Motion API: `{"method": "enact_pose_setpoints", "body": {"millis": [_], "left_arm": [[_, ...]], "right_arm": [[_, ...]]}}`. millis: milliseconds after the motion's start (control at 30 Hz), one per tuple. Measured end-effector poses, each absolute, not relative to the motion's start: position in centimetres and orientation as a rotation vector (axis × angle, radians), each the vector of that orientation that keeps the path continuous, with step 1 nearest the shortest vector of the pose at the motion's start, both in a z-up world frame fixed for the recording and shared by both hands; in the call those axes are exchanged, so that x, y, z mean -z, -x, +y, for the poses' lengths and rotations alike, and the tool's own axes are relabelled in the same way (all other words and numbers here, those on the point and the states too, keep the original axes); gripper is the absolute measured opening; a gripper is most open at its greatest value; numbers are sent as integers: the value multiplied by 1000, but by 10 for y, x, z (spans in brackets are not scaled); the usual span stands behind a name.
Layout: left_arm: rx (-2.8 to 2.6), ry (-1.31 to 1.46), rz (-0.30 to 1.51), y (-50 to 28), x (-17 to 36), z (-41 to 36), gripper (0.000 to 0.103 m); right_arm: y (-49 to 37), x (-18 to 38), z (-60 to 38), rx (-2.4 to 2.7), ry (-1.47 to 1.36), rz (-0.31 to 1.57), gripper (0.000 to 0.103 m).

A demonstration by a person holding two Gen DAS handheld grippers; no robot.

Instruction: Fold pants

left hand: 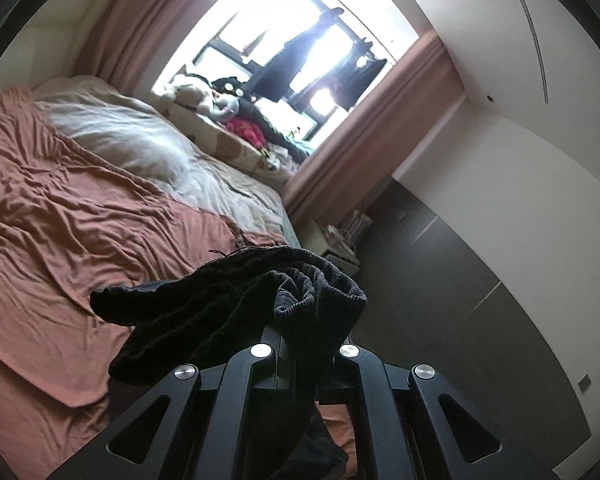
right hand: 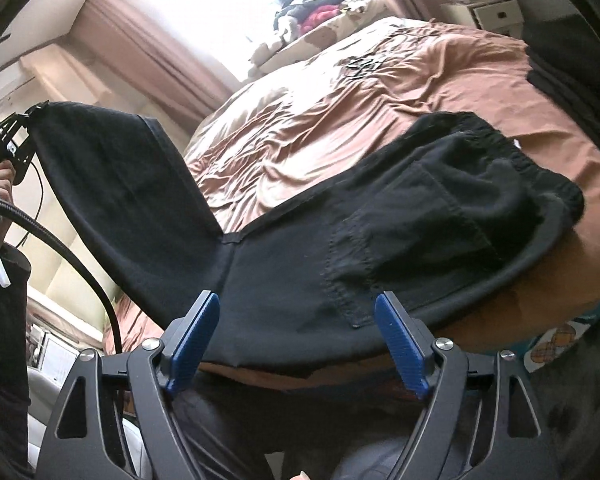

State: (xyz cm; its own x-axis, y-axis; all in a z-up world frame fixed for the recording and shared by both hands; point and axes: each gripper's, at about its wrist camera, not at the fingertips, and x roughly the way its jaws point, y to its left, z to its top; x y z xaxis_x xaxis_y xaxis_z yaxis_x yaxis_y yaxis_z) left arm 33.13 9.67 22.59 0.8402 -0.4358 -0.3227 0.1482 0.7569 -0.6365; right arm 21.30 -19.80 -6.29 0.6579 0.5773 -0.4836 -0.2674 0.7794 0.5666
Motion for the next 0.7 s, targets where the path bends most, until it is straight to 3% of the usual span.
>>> {"method": "enact_pose_setpoints", "body": {"millis": [700], "left_arm": [[504, 607, 687, -404, -168, -54, 5]], "right_arm": [[-195, 83, -259, -412, -599, 714, 79]]}}
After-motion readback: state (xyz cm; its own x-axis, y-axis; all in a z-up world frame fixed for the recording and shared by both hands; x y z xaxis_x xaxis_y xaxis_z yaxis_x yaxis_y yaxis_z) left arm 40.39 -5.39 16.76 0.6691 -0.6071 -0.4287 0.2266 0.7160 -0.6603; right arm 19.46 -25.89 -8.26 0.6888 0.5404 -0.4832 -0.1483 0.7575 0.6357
